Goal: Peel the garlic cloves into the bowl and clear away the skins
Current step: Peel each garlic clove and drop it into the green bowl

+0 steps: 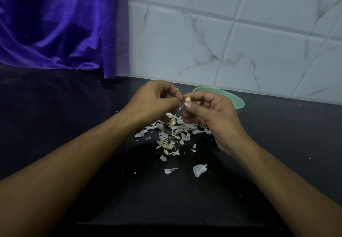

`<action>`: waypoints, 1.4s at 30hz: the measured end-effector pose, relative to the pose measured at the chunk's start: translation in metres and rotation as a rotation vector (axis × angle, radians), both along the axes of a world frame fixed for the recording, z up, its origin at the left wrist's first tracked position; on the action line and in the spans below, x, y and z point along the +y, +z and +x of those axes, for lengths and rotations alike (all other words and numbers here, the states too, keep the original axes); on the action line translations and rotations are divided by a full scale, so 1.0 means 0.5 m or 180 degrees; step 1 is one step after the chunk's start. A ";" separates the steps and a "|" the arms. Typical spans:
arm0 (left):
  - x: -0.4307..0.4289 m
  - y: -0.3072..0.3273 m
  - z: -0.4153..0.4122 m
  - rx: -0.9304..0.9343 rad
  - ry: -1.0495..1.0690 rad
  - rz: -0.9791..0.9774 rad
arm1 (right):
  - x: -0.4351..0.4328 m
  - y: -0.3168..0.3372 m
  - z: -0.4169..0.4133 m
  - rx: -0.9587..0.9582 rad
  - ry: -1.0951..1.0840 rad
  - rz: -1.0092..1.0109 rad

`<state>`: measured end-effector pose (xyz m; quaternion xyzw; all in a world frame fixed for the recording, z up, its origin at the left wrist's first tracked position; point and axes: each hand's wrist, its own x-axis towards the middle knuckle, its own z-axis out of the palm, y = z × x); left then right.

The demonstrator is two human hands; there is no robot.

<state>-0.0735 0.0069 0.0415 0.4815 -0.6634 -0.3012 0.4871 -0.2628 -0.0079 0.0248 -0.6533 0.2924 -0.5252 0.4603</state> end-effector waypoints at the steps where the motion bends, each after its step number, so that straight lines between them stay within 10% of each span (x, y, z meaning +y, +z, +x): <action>1: -0.001 0.000 0.000 0.0044 -0.0005 0.0002 | 0.000 -0.001 0.000 0.0051 -0.0054 -0.0094; 21: 0.014 0.006 -0.014 -0.0284 0.0299 -0.0177 | -0.002 -0.015 -0.006 0.0931 -0.0740 -0.0974; 42: 0.006 0.003 -0.012 -0.0477 0.0491 -0.0415 | 0.004 -0.007 0.010 -0.0385 -0.0229 0.0238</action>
